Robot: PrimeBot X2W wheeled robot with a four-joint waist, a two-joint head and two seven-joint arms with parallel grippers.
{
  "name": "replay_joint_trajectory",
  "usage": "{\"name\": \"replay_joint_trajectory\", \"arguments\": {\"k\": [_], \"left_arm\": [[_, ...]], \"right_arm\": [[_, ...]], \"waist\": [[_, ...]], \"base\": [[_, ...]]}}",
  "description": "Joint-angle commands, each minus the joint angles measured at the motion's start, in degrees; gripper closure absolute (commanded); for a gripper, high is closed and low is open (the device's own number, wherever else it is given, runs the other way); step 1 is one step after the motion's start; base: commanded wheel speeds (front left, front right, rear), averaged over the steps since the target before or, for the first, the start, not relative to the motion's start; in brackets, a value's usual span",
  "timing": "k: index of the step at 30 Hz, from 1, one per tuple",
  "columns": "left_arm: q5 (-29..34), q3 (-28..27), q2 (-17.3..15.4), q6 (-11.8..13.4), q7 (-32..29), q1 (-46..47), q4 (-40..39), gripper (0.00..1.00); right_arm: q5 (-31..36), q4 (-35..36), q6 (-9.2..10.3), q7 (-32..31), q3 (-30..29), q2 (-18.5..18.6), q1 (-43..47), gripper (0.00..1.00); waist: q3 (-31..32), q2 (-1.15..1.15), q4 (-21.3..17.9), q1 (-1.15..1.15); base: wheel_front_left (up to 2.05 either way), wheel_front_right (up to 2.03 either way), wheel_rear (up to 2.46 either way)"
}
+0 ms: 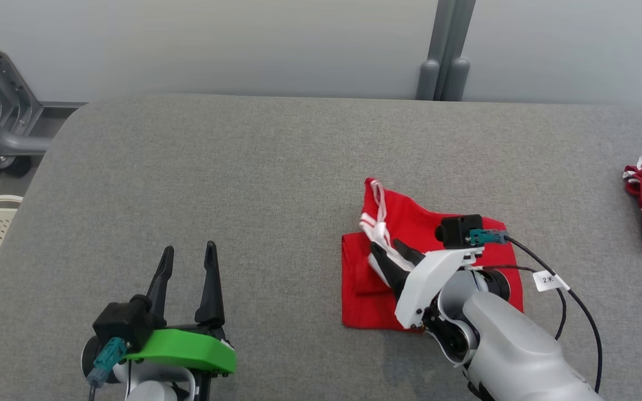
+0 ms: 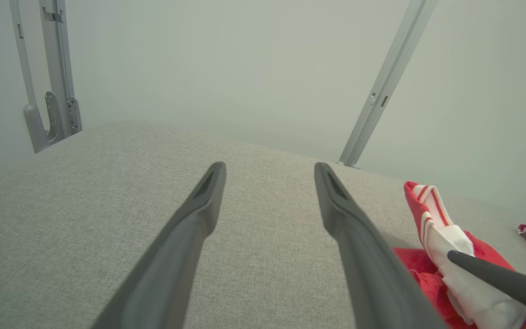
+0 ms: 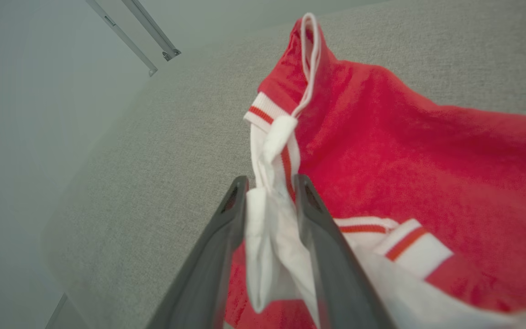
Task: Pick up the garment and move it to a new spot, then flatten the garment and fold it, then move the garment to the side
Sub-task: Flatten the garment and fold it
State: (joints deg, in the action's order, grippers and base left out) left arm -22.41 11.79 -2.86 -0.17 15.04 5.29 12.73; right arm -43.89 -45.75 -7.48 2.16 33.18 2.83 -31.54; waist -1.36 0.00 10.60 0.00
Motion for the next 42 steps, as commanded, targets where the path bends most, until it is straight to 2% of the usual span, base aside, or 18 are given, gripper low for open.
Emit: {"name": "replay_joint_trajectory", "arguments": {"k": [1, 8, 14, 28, 42], "left_arm": [[-0.27, 0.03, -0.10, 0.17, 0.17, 0.72, -0.02, 0.00], [0.26, -0.49, -0.10, 0.34, 0.16, -0.21, -0.25, 0.00], [0.36, -0.72, -0.11, 0.60, 0.16, -1.11, -0.67, 0.00], [0.80, -0.08, -0.11, 0.61, 0.16, -2.19, -1.36, 0.00], [1.07, -0.13, -0.10, 0.23, 0.17, -1.64, -1.03, 0.00]], "right_arm": [[-0.89, -0.40, -0.02, 0.77, 0.67, 0.17, -1.04, 0.00], [-3.29, -1.05, -0.02, 4.48, 3.76, 0.20, -3.55, 0.00], [-2.33, -1.49, -0.02, 8.31, 1.79, 0.20, -4.58, 0.00], [1.99, 1.95, -0.02, 12.18, -9.47, 4.96, 0.79, 0.00], [7.00, 5.37, -0.02, 8.54, -16.29, 7.23, 8.12, 0.00]], "waist": [[0.00, 0.00, -0.01, 0.00], [0.40, 0.00, -1.66, 0.00], [0.89, 0.00, -3.56, 0.00], [1.00, 0.00, -7.41, 0.00], [0.04, 0.00, -7.56, 0.00]], "base": [[0.00, 0.00, 0.00], [0.00, 0.00, 0.00], [0.00, 0.00, 0.00], [0.00, 0.00, 0.00], [0.00, 0.00, 0.00]]}}
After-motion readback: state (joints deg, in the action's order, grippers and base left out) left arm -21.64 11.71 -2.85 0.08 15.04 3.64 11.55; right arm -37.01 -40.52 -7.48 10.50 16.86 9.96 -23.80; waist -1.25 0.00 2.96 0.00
